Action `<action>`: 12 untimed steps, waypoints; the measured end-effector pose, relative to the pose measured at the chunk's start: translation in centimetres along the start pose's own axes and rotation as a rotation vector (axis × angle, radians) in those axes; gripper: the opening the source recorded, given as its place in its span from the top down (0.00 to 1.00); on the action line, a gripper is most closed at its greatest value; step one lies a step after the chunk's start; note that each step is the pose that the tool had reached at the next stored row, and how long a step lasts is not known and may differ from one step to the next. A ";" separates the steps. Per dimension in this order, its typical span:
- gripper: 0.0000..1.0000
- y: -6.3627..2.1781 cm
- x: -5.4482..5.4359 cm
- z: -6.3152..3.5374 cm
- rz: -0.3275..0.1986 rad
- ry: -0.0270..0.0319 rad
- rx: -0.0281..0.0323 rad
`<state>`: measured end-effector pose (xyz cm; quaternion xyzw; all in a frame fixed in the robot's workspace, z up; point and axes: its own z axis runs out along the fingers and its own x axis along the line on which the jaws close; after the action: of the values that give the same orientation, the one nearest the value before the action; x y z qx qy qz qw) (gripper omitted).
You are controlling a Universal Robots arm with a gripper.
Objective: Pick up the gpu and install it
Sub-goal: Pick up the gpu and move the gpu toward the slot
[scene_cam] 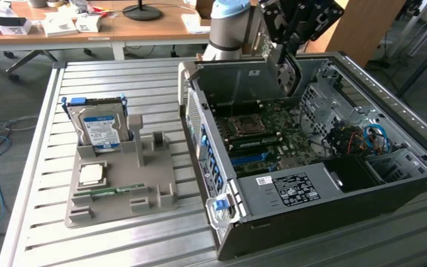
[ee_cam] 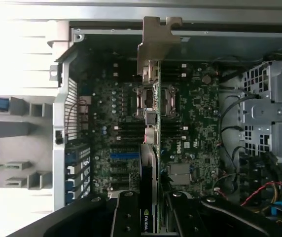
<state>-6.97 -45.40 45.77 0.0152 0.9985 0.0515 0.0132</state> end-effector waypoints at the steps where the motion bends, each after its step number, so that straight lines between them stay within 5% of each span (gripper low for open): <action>1: 0.74 0.01 -0.4 0.01 0.000 0.0000 -0.0009; 12: 0.74 0.11 -3.4 0.10 0.000 0.0018 -0.0047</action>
<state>-3.56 -45.39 45.77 0.0152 0.9984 0.0539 0.0123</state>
